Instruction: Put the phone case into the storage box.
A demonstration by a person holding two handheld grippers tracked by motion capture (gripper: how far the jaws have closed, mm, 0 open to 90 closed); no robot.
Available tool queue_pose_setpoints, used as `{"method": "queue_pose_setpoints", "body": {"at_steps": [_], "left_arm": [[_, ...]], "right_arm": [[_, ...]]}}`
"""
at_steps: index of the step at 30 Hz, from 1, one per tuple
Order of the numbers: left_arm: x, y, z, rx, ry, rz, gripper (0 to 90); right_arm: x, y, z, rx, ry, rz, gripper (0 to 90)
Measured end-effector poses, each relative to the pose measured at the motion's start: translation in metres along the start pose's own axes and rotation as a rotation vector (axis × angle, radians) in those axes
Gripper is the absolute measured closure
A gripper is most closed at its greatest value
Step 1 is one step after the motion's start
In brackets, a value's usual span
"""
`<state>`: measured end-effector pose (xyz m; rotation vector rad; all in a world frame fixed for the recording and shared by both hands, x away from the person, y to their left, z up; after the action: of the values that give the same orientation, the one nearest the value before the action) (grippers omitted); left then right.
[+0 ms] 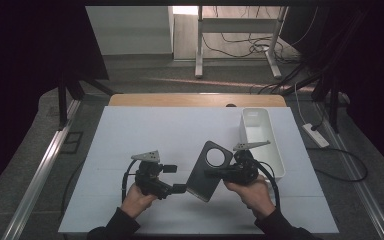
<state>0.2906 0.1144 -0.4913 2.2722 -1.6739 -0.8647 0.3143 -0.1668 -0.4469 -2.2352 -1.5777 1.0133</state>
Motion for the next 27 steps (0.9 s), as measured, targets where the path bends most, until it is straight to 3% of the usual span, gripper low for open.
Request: {"method": "queue_pose_setpoints", "body": {"at_steps": [13, 16, 22, 27], "left_arm": [[0.009, 0.009, -0.003, 0.013, -0.053, 0.033, 0.0], [0.011, 0.014, -0.004, 0.033, -0.058, 0.032, 3.6], [0.012, 0.021, -0.005, 0.069, -0.067, 0.064, 25.4], [0.014, 0.023, -0.004, 0.074, -0.082, 0.143, 46.4]], "right_arm": [[0.002, -0.010, -0.001, -0.057, -0.027, -0.061, 85.3], [0.004, -0.013, -0.001, -0.073, -0.035, -0.075, 85.3], [0.006, -0.018, -0.002, -0.085, -0.048, -0.095, 85.4], [0.008, -0.020, -0.001, -0.096, -0.055, -0.125, 85.4]]}}
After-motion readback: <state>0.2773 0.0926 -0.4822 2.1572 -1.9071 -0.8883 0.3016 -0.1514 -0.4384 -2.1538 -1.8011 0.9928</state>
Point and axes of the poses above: each handheld gripper's, and its own axes: x roughly forward along the jaws, z roughly out of its underside, y roughly to its right, the point moved 1 cm from there along x, roughly forward along the jaws, and after that the axes turned 5 degrees about y, right-handed, at the moved point
